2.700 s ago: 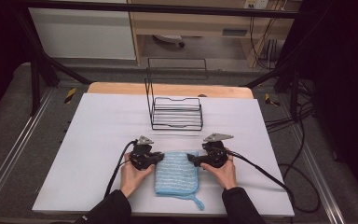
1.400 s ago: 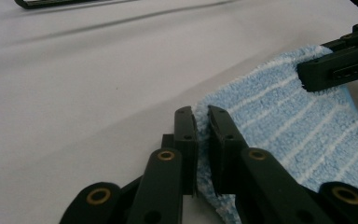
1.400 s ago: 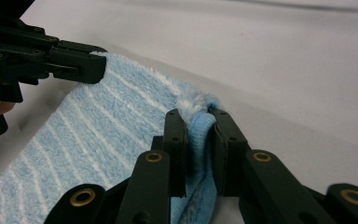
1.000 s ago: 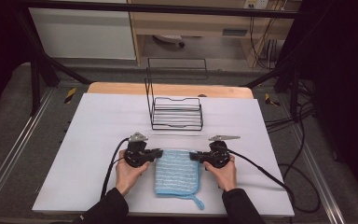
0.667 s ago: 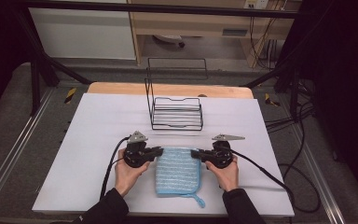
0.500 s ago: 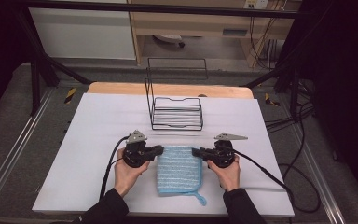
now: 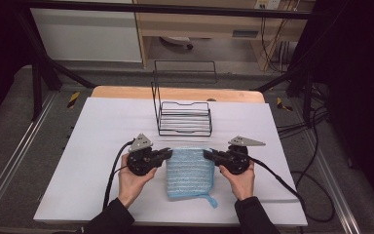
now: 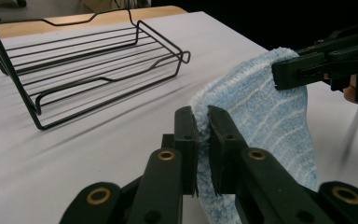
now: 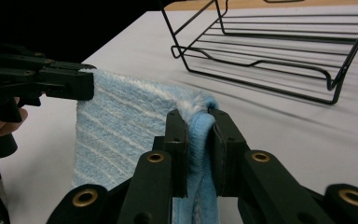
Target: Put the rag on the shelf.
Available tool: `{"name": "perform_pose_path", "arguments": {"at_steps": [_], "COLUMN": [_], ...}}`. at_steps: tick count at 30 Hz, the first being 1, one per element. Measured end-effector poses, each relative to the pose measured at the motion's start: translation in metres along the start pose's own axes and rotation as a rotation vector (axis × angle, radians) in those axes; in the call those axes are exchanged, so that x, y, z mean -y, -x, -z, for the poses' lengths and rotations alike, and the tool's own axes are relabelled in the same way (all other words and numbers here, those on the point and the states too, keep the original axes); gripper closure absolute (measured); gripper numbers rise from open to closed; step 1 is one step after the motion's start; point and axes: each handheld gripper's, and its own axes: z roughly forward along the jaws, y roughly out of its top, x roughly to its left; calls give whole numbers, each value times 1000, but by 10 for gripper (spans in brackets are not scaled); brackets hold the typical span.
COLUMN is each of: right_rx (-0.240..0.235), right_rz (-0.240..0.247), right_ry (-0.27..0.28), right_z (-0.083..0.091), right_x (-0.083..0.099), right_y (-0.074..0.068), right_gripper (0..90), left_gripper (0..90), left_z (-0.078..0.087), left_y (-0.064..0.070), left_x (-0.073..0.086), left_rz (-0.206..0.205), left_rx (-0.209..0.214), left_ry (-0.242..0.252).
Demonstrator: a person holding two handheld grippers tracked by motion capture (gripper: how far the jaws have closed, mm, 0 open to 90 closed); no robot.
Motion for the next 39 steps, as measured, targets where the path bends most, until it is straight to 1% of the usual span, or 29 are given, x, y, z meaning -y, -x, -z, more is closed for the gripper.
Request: {"name": "perform_pose_path", "arguments": {"at_steps": [2, 7, 11, 16, 19, 28, 39], "right_rx": [0, 9, 14, 17, 22, 34, 57], "right_rz": [-1, 24, 43, 52, 68, 94, 132], "right_ry": [11, 42, 73, 101, 113, 164, 226], "right_z": [2, 7, 12, 17, 19, 29, 38], "right_x": [-2, -6, -9, -12, -15, -24, -40], "right_y": [-2, -7, -12, -16, -19, -27, -38], "right_gripper": [793, 796, 799, 799, 799, 800, 801], "left_gripper": [826, 827, 828, 828, 828, 828, 828], "left_z": [2, 8, 13, 17, 20, 27, 35], "left_y": [1, 6, 9, 12, 14, 19, 20], "left_x": [-2, -7, -11, -15, -18, -27, -45], "left_rz": [-2, -19, -23, -31, -37, -52, -69], "left_rx": [4, -1, -1, 3, 3, 4, -2], "left_ry": [11, 40, 65, 86, 97, 139, 202]}}
